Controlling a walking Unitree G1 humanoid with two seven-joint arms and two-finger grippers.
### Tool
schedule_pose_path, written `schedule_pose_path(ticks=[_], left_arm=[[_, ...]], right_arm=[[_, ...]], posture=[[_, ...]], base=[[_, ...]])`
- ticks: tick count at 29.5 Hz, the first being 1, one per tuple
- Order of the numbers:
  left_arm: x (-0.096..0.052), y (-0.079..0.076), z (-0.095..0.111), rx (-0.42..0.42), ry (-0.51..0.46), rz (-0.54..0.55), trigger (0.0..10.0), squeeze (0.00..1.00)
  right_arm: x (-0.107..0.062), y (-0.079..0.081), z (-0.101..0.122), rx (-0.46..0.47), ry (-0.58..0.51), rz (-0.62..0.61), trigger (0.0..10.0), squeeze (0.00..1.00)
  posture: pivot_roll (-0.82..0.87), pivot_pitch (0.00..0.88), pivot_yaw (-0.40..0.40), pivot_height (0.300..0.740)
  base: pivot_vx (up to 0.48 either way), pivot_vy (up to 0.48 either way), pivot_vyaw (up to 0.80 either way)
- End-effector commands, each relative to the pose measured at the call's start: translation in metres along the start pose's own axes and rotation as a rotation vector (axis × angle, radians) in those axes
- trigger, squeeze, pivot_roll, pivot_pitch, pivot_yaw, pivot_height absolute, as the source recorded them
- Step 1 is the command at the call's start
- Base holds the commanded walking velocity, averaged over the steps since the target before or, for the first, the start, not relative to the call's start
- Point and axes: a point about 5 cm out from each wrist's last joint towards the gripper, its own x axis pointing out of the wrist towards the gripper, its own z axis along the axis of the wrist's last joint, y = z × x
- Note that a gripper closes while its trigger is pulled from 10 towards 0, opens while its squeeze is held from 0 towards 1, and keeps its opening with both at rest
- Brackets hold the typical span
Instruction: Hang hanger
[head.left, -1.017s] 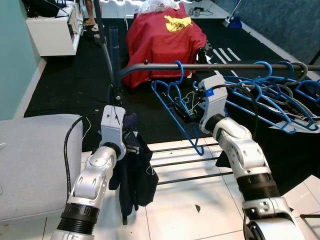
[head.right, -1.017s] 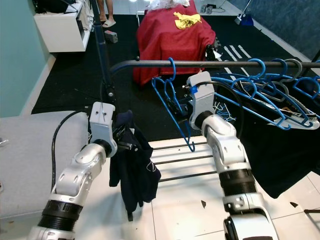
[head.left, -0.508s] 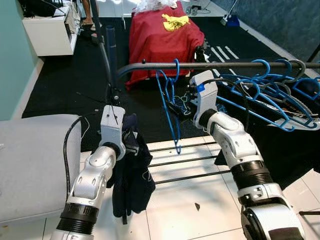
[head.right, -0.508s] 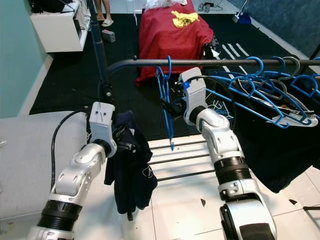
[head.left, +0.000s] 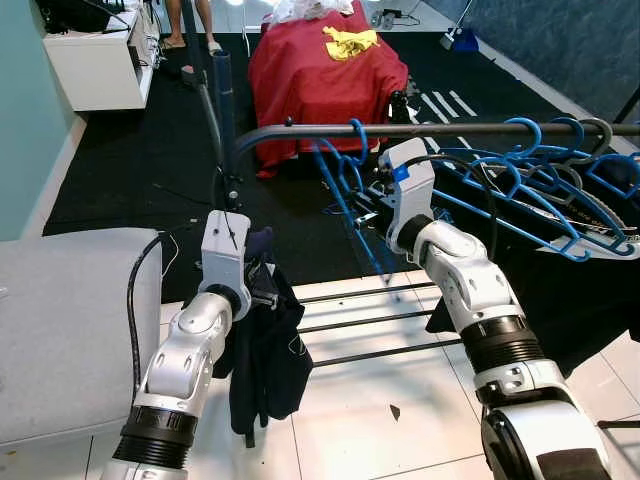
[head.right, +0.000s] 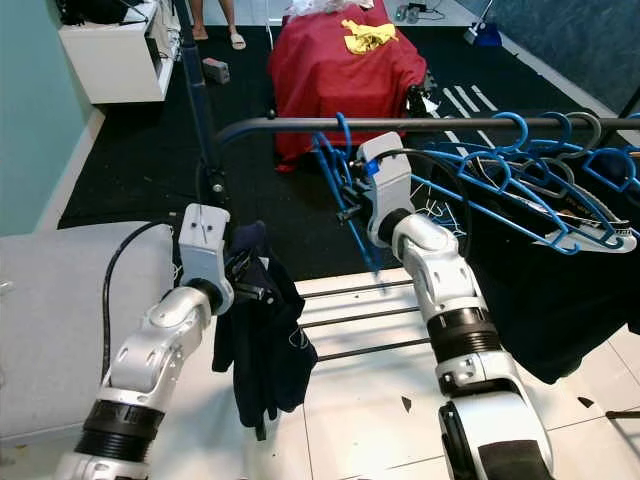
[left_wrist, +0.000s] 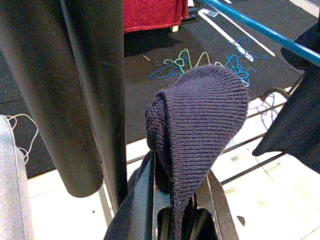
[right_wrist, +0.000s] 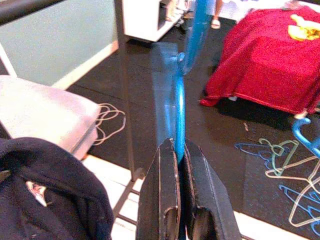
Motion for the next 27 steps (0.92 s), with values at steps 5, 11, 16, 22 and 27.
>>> schedule_pose_path(ticks=[5, 11, 16, 22, 27], left_arm=[[-0.001, 0.001, 0.006, 0.015, -0.022, -0.011, 10.0, 0.0], [-0.002, 0.0, 0.005, 0.015, -0.021, -0.017, 10.0, 0.0], [-0.002, 0.0, 0.005, 0.013, -0.021, -0.016, 10.0, 0.0], [-0.009, 0.006, 0.003, -0.029, -0.025, -0.006, 10.0, 0.0], [-0.017, 0.01, -0.002, -0.043, -0.03, 0.021, 10.0, 0.0]], right_arm=[[0.0, -0.005, 0.0, -0.006, -0.009, -0.006, 0.0, 0.0], [-0.004, -0.002, 0.004, -0.03, -0.068, -0.029, 0.0, 0.0], [-0.007, -0.001, 0.006, -0.03, -0.11, -0.048, 0.0, 0.0], [-0.023, 0.021, 0.003, -0.122, -0.187, -0.064, 0.0, 0.0], [-0.037, 0.036, -0.027, 0.006, -0.073, -0.088, 0.0, 0.0]], posture=[[-0.04, 0.128, -0.036, 0.74], [-0.05, 0.123, -0.031, 0.74], [-0.05, 0.123, -0.031, 0.74], [-0.05, 0.135, -0.034, 0.74], [-0.05, 0.098, -0.039, 0.74]], base=[[0.0, 0.0, 0.0], [0.0, 0.0, 0.0], [0.0, 0.0, 0.0], [0.0, 0.0, 0.0], [0.0, 0.0, 0.0]])
